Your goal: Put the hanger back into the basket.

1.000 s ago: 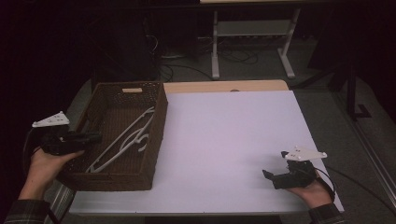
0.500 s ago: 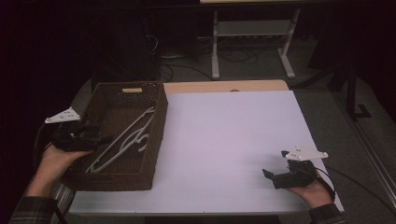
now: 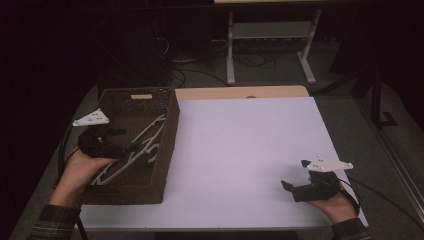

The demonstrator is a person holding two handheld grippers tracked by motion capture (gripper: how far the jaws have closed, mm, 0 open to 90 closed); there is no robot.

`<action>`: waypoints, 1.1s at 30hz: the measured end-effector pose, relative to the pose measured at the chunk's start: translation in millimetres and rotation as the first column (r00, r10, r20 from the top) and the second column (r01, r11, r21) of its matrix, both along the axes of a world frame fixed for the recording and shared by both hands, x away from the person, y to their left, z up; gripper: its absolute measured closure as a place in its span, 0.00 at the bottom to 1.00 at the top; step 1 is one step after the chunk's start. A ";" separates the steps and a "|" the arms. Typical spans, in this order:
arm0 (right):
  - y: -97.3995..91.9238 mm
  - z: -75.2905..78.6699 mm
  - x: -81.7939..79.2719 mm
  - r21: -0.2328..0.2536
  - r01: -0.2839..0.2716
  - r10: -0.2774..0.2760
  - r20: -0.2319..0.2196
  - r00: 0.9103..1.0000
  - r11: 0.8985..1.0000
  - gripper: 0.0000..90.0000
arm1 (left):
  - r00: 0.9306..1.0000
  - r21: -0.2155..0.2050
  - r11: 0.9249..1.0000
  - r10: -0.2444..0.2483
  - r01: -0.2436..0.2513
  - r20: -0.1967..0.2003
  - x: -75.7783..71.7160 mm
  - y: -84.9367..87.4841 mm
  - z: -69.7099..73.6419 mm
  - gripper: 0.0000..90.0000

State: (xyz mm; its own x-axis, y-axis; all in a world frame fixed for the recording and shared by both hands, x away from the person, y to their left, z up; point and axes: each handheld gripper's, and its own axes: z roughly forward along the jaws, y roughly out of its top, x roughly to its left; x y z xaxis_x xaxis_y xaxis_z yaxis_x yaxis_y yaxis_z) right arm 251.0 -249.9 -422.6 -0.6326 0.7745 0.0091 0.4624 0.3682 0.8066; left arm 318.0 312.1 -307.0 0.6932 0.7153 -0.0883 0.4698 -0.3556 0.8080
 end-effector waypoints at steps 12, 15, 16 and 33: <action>-1.1 2.9 -0.9 0.017 -0.009 0.008 0.012 1.000 1.000 0.03 | 0.996 -0.030 0.996 -0.081 0.083 0.049 0.0 -68.6 8.1 0.15; -1.3 3.2 -1.0 0.020 -0.009 0.008 0.015 1.000 1.000 0.03 | 0.993 -0.041 0.993 -0.111 0.113 0.050 0.0 -86.8 5.2 0.15; -1.4 3.3 -1.1 0.019 -0.011 0.010 0.016 1.000 1.000 0.03 | 0.991 -0.048 0.991 -0.126 0.129 0.052 -0.1 -98.3 2.5 0.15; -1.9 3.4 -1.6 0.024 -0.021 0.021 0.019 1.000 0.999 0.03 | 0.970 -0.076 0.967 -0.239 0.241 0.039 -8.9 -177.4 -44.1 0.15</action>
State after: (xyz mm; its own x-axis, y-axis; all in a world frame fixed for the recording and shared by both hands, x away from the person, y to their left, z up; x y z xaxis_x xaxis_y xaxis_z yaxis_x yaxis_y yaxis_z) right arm 249.4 -251.8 -419.2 -0.6491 0.7605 0.0154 0.4393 0.3582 0.8239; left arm 309.1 134.7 -351.2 0.8469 0.5190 -0.1155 0.3544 -0.3893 0.8502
